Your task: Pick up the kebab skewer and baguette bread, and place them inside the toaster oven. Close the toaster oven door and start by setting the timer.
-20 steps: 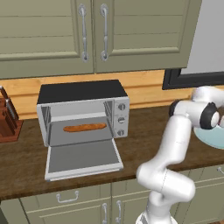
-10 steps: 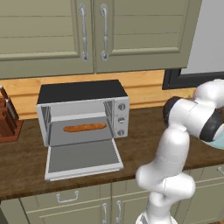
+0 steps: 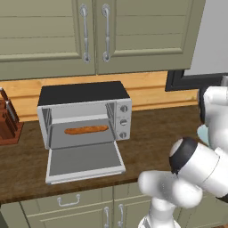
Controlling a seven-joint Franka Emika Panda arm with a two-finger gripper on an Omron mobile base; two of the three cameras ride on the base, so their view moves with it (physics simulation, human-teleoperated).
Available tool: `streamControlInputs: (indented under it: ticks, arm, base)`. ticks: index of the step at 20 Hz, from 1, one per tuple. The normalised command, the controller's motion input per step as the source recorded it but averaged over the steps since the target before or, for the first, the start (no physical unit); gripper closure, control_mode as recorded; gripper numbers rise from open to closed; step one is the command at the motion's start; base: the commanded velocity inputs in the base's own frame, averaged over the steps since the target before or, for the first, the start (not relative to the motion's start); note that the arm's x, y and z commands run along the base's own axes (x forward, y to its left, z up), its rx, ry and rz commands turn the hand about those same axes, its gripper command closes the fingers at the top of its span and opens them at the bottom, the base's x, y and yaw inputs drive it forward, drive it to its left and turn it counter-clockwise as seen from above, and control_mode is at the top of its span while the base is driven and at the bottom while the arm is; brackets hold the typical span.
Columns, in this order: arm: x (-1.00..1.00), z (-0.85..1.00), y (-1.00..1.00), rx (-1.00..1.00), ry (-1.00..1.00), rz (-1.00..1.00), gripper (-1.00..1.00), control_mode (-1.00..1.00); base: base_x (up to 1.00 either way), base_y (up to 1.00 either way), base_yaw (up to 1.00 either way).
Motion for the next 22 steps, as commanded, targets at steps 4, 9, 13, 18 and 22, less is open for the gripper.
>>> streamControlInputs:
  ticks: [4, 9, 13, 18, 22]
  arm:
    - [-0.25, 0.26, 1.00, -0.03, -0.02, 0.10, 1.00, -1.00]
    - [-0.05, 0.31, 1.00, 0.00, -0.05, 0.01, 1.00, -1.00]
    - [0.00, 0.33, 1.00, 0.00, 0.00, 0.15, 1.00, -1.00]
    - [0.00, 0.27, 1.00, -0.03, 0.00, 0.15, 1.00, -1.00]
    - [0.04, 0.33, 1.00, -0.05, 0.00, 0.14, 1.00, -1.00]
  base:
    - [0.00, 0.00, 0.00]
    - [0.00, 0.00, 0.00]
    - [0.00, 0.00, 0.00]
    - [0.00, 0.00, 0.00]
    - [0.00, 0.00, 0.00]
